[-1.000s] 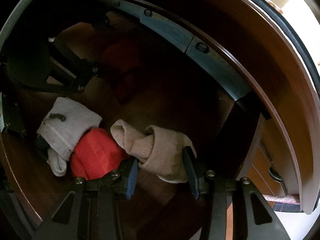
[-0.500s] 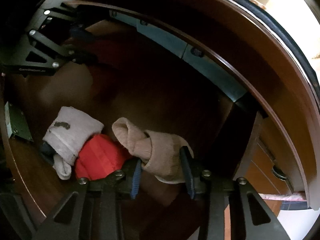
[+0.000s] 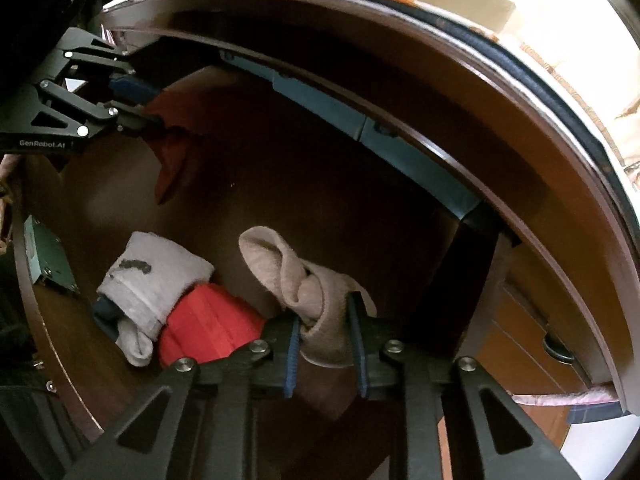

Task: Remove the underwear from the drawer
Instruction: 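Close the right tool on the beige sock while the left tool closes on the dark red garment, then lift the beige sock and dark red garment up out of the drawer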

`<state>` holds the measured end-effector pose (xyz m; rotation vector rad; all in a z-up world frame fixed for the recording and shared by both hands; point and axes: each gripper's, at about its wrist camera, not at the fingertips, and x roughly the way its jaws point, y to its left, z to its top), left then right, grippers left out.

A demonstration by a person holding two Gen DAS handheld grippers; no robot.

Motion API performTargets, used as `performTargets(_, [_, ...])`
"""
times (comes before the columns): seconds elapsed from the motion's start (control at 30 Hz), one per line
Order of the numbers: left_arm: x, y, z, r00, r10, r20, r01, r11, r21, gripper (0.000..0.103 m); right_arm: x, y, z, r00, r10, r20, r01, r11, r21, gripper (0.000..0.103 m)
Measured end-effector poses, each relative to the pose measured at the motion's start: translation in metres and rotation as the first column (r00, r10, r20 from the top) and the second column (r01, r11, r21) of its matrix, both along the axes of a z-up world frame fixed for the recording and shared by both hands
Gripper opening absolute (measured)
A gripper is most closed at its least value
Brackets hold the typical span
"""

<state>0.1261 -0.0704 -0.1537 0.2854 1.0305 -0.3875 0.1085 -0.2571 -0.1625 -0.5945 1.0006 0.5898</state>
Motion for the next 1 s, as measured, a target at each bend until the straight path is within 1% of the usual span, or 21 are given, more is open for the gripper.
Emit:
performTargets(0.17, [-0.002,0.011,0.005,0.998,0.045,0.033,-0.043,0.998,-0.054,0.024,-0.011,-0.007,0.009,0.999,0.002,0.036,-0.003,1.000,0.026,0.021])
performTargets(0.2, [-0.021,0.022,0.005,0.998,0.048,0.037,-0.046,0.997,-0.061,0.024,-0.013,-0.009,0.011,0.999,0.000,0.043,-0.002,1.000,0.031,0.021])
performTargets(0.27, [-0.026,0.030,0.003,0.997,0.060,0.047,-0.056,0.996,-0.076,0.024,-0.014,-0.012,0.014,0.999,0.000,0.050,-0.002,0.999,0.034,0.021])
performTargets(0.3, [-0.037,0.049,0.011,0.996,0.064,0.054,-0.059,0.995,-0.086,0.024,-0.018,-0.013,0.014,0.998,0.000,0.057,-0.002,0.999,0.035,0.021])
performTargets(0.37, [-0.038,0.053,0.013,0.995,0.074,0.064,-0.067,0.993,-0.099,0.024,-0.020,-0.016,0.016,0.997,0.000,0.072,-0.003,0.999,0.036,0.021])
performTargets(0.4, [-0.035,0.049,0.010,0.994,0.083,0.070,-0.075,0.992,-0.106,0.024,-0.021,-0.017,0.017,0.997,0.000,0.078,-0.002,0.999,0.036,0.021])
performTargets(0.57, [-0.038,0.062,0.021,0.990,0.105,0.093,-0.093,0.987,-0.129,0.024,-0.036,-0.021,0.023,0.993,0.002,0.114,-0.005,1.000,0.027,0.021])
performTargets(0.6, [-0.039,0.068,0.023,0.990,0.107,0.097,-0.094,0.987,-0.130,0.024,-0.037,-0.018,0.022,0.993,0.007,0.121,-0.009,1.000,0.019,0.021])
performTargets(0.63, [-0.040,0.070,0.024,0.989,0.109,0.099,-0.095,0.987,-0.129,0.024,-0.035,-0.005,0.024,0.993,0.009,0.119,-0.011,1.000,0.016,0.021])
performTargets(0.7, [-0.036,0.066,0.022,0.989,0.110,0.099,-0.096,0.986,-0.133,0.024,-0.040,-0.002,0.022,0.993,0.007,0.118,-0.009,1.000,0.019,0.021])
performTargets(0.8, [-0.035,0.065,0.022,0.988,0.117,0.102,-0.103,0.985,-0.138,0.024,-0.045,-0.003,0.026,0.997,-0.002,0.073,-0.005,0.995,0.097,0.021])
performTargets(0.9, [-0.034,0.064,0.022,0.985,0.129,0.115,-0.111,0.982,-0.151,0.024,-0.050,0.000,0.030,0.996,-0.005,0.089,-0.005,0.994,0.108,0.021])
performTargets(1.0, [-0.035,0.066,0.023,0.981,0.146,0.127,-0.124,0.978,-0.166,0.024,-0.055,0.000,0.038,0.995,-0.008,0.097,-0.007,0.987,0.160,0.021])
